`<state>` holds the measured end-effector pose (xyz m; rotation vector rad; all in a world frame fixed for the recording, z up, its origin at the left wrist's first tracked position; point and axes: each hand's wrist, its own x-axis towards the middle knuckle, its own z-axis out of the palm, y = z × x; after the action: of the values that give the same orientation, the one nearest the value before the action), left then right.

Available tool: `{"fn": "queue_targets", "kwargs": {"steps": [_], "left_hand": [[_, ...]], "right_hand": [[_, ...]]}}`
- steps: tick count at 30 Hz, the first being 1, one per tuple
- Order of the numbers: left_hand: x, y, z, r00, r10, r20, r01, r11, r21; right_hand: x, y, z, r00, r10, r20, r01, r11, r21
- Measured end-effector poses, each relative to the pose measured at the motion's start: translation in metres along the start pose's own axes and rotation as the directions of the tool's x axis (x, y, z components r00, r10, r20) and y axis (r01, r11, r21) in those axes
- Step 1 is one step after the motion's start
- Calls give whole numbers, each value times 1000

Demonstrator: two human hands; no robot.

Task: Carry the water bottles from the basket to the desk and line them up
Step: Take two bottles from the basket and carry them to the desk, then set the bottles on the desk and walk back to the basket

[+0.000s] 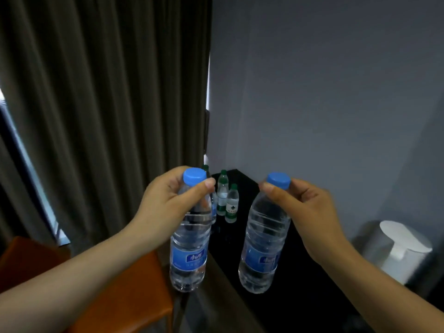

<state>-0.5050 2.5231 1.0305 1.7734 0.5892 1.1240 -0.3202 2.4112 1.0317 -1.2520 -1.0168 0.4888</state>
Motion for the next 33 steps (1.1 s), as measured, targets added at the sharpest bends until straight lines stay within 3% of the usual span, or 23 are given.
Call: {"fn": "queue_targets", "kwargs": {"steps": [12, 19, 27, 33], "left_hand": [[109, -133, 14, 989, -41, 144, 44, 999, -17], [183, -218, 43, 967, -93, 236, 85, 995, 44], [242, -303, 74, 923, -132, 360, 21, 955, 295], [277, -362, 86, 849, -152, 506, -62, 923, 380]], "right_hand": [[88, 103, 11, 986, 70, -154, -83, 993, -81], [155, 172, -1, 965, 148, -215, -159, 987, -33], [214, 230, -10, 949, 155, -274, -169, 985, -31], [232, 264, -10, 930, 232, -286, -252, 967, -34]]}}
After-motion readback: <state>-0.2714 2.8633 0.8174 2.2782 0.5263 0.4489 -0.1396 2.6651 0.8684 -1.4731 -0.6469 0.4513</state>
